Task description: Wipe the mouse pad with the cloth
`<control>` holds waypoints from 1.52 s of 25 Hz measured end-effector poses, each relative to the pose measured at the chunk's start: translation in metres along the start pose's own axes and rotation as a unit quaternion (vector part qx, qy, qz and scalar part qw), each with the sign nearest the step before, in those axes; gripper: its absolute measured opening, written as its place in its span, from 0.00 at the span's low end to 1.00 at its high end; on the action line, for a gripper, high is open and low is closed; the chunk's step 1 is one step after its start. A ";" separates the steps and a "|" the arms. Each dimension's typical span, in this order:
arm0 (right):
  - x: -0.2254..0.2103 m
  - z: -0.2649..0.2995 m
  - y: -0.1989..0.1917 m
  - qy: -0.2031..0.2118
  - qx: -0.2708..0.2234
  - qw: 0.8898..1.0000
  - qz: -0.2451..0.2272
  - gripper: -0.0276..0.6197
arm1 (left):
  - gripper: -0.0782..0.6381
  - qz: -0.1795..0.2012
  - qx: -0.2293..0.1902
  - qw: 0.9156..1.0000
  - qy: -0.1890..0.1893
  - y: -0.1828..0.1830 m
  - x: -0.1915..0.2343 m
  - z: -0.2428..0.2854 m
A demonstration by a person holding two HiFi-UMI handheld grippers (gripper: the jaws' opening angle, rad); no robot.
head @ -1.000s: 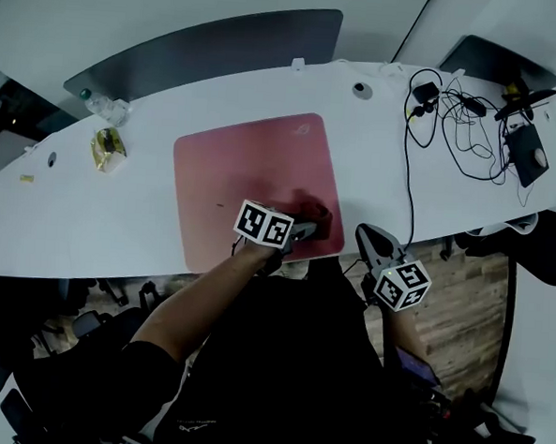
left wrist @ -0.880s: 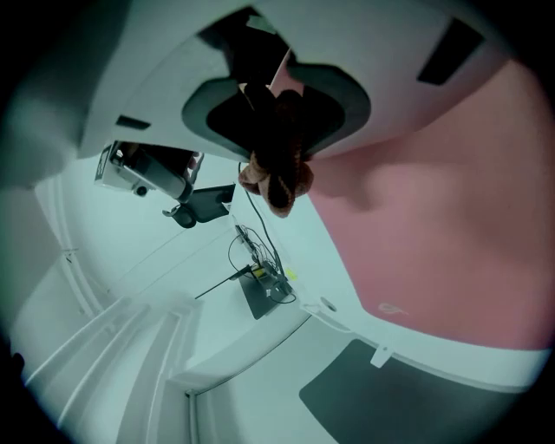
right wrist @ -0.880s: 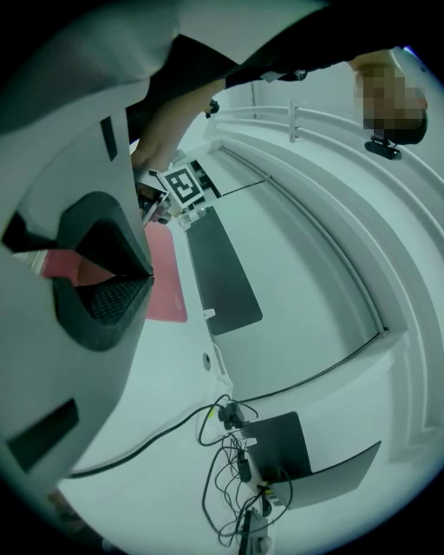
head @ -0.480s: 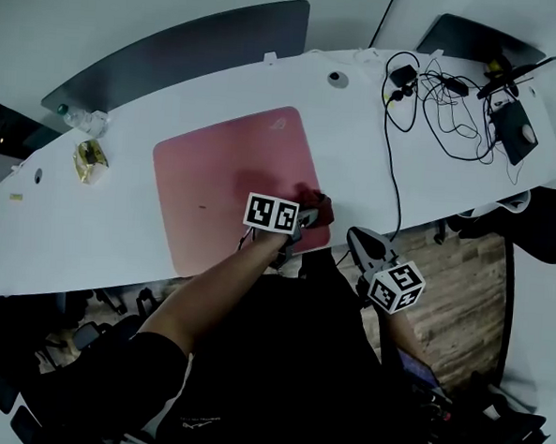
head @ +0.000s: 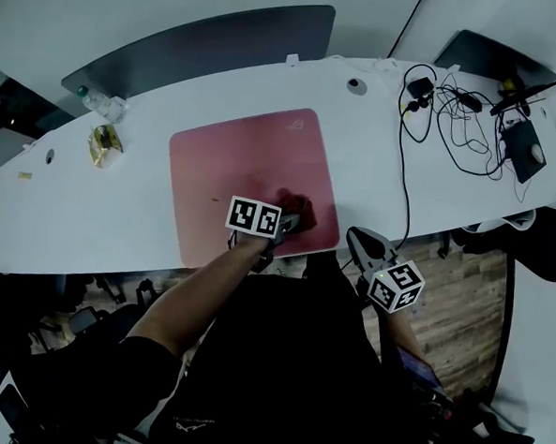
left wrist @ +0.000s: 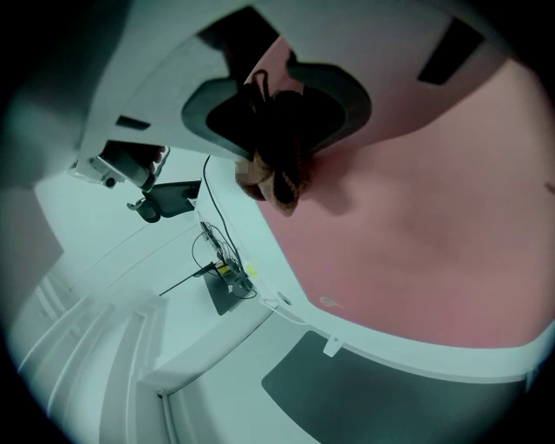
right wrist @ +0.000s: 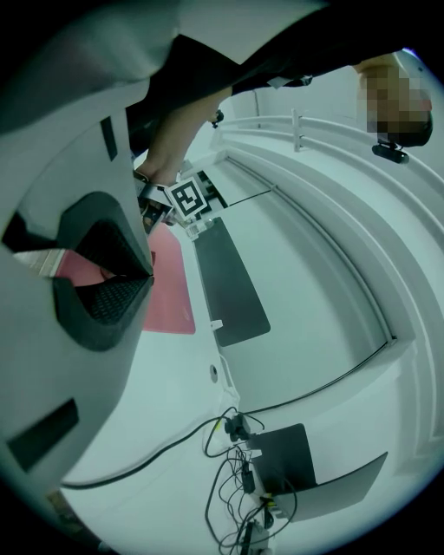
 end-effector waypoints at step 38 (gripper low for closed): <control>0.051 0.059 0.003 0.091 0.043 0.994 -0.043 0.08 | 0.29 -0.089 -0.024 0.979 0.182 -0.136 0.151 -0.241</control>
Point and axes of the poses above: the fingertips, and each gripper's own axes: z forward along the fingers, x to its left, y out of its top, the point moved 3 cm from there along -z, backward along the fingers, and after that the axes turned 12 degrees about z, right-handed, at the moved point
